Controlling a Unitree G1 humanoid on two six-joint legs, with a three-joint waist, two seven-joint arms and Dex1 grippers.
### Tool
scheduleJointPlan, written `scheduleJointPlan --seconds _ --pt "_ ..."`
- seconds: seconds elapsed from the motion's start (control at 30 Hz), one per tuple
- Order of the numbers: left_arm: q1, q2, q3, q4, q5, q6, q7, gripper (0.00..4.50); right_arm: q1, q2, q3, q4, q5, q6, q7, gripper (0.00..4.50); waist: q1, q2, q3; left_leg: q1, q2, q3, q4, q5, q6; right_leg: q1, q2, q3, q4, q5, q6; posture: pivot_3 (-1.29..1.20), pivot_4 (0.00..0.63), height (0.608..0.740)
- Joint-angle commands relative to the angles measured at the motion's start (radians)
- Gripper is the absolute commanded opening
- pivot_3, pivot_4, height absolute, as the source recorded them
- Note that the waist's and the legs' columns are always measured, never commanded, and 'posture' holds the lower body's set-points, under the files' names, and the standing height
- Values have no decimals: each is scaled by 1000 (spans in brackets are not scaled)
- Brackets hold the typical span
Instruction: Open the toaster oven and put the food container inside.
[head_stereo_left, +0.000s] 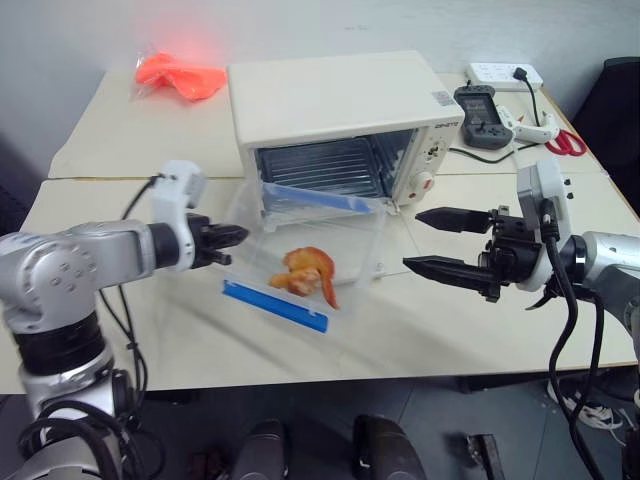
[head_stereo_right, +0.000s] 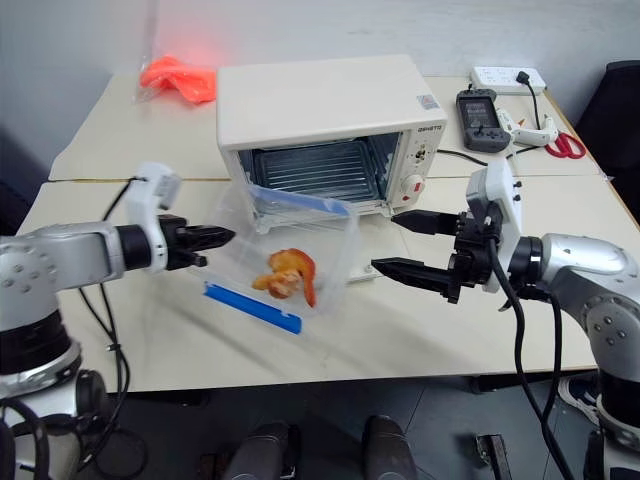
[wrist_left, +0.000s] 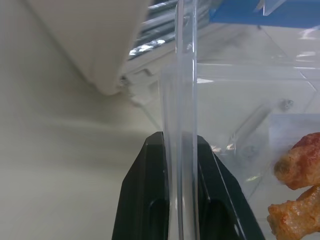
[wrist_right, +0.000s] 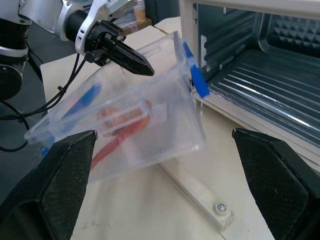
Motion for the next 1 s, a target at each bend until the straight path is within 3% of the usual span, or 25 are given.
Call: scheduleJointPlan --seconds 0.03,0.13,0.33,0.67,0.73,0.93,1.0 --pt "-43 -5 -41 23 -16 -10 10 137 37 -30 -87 -55 41 4 -25 4500 -3 0 0 0 0 0 0 0 0 0 0 0 0 0 0 0 150 740" --pt "-71 -20 -68 50 -1 -10 18 137 67 -36 -118 -69 55 5 -40 4500 -2 0 0 0 0 1 0 0 0 0 0 0 0 0 0 0 150 740" --pt "-167 -164 -32 172 190 -10 189 137 129 -29 -147 -94 56 -14 -52 4500 18 0 0 0 -2 0 1 1 1 1 0 1 0 0 1 0 150 740" --pt "-167 -287 -24 134 139 -10 334 137 147 -34 -140 -76 43 -47 -50 4500 27 0 0 0 -4 -1 2 2 1 2 -1 0 0 1 1 0 150 740" --pt "-179 -294 -9 143 145 -10 350 866 153 -35 -137 -68 31 -58 -46 4500 28 0 0 1 -5 -2 2 2 1 3 -2 0 0 1 2 0 150 740" --pt "-212 -299 39 151 90 -10 372 2493 185 -30 -139 -62 4 -80 -39 4500 24 0 0 0 -5 -2 2 2 1 3 -1 0 0 1 2 0 150 740" --pt "-226 -289 54 151 62 -10 371 2493 196 -30 -138 -59 -8 -90 -37 4500 23 0 0 0 -5 -2 2 2 1 2 -1 0 0 1 2 0 150 740"
